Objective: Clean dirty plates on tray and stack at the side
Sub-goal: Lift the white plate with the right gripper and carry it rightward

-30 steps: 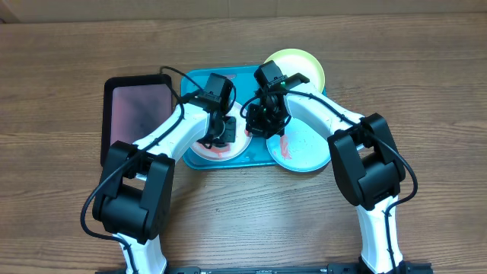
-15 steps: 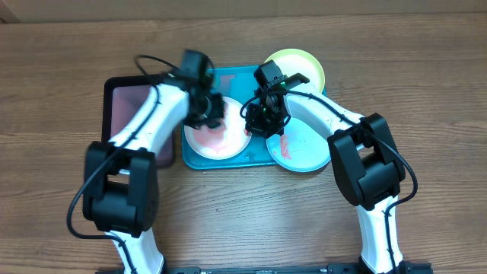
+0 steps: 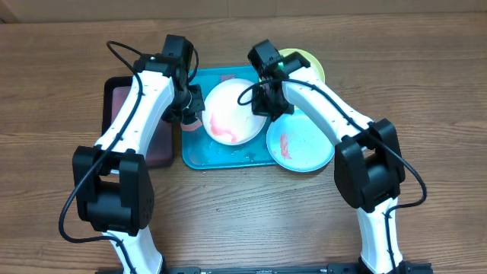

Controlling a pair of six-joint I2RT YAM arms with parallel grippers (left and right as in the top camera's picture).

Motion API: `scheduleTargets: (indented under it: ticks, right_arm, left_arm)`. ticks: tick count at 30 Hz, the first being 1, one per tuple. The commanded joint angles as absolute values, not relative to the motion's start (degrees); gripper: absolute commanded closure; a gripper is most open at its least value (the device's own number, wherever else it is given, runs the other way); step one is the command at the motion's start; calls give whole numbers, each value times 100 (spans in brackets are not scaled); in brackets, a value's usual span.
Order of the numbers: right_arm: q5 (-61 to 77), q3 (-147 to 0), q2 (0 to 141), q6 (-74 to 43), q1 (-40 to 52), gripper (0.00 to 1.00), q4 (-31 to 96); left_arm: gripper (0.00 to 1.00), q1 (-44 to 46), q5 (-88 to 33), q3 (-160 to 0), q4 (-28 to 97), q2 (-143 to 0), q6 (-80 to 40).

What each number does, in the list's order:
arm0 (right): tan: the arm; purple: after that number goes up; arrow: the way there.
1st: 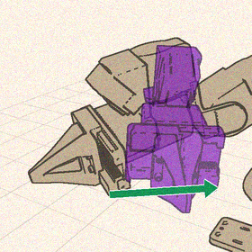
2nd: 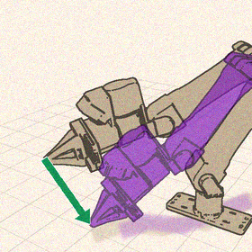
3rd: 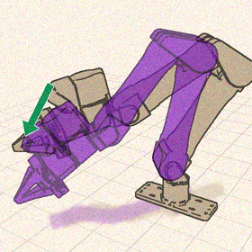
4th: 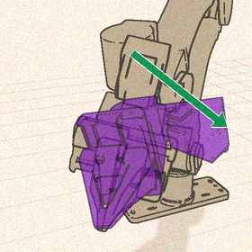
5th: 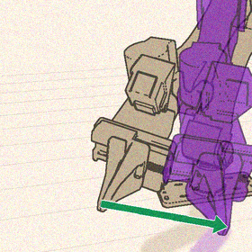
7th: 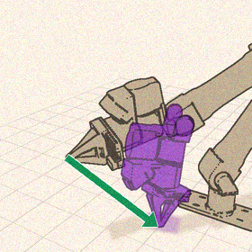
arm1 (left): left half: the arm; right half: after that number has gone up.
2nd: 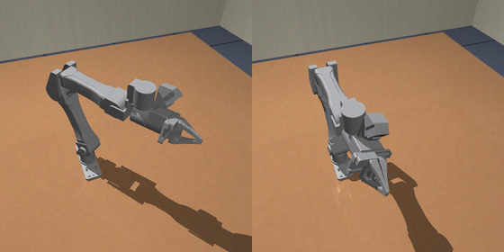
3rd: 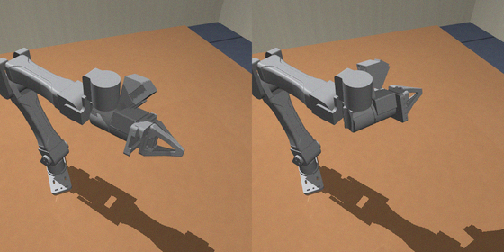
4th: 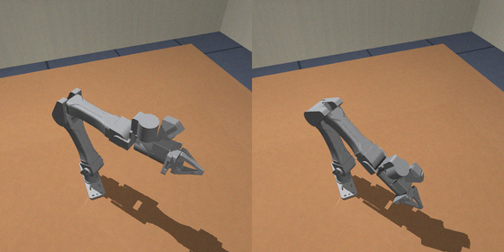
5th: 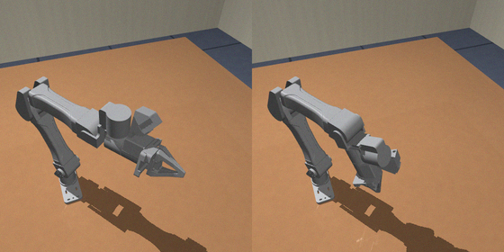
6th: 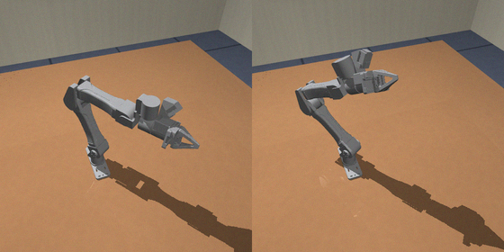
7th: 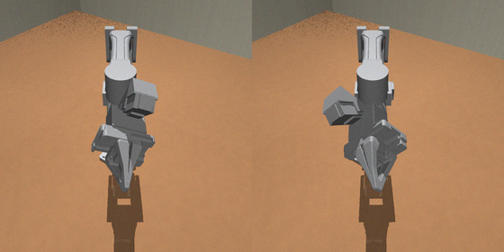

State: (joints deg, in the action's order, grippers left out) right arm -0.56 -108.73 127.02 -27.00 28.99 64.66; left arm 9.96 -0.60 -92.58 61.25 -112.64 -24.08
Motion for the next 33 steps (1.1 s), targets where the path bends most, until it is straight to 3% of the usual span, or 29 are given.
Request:
scheduleTargets:
  ticks: [1,33]
  right_arm:
    - [-1334,-11203,12272,-2818,3020,96,6663]
    - [-6676,-11216,11194,-3933,4694,96,7456]
  left_arm:
    - [96,917,89,-9413,6084,-11281,-2596]
    - [96,919,148,-9391,5981,-11284,-2598]
